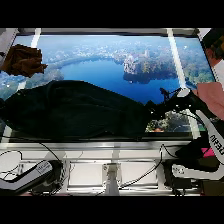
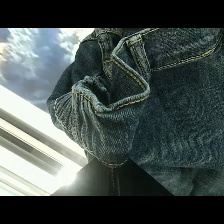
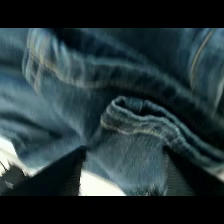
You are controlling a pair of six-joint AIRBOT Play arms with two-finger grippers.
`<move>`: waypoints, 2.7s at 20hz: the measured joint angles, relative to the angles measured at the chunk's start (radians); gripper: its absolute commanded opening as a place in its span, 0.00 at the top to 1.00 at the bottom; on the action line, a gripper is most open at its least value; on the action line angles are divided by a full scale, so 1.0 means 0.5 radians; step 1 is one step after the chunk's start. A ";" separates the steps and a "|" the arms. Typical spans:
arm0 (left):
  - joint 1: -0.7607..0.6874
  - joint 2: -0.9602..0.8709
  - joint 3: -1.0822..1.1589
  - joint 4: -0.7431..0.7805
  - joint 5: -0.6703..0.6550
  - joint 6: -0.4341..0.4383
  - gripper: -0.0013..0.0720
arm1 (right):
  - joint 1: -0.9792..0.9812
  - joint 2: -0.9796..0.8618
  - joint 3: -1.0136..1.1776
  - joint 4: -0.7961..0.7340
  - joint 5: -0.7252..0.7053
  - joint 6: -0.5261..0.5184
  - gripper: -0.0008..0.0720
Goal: Fold the clothes and pants, and hang the long-sleeved shirts on hangers.
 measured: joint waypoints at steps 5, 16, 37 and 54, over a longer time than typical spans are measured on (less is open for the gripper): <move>-0.001 -0.005 0.000 0.000 -0.001 0.000 0.91 | 0.005 -0.037 0.033 0.111 -0.236 0.022 0.96; -0.005 -0.017 0.000 -0.053 -0.001 0.000 0.91 | 0.006 -0.006 0.298 -0.096 0.224 0.004 0.26; -0.005 -0.076 -0.002 -0.060 -0.001 0.000 0.91 | 0.191 -0.240 0.317 -0.381 0.086 0.603 0.65; -0.005 -0.076 -0.002 -0.060 -0.003 0.000 0.91 | 0.208 -0.039 0.535 -0.748 0.282 0.021 0.96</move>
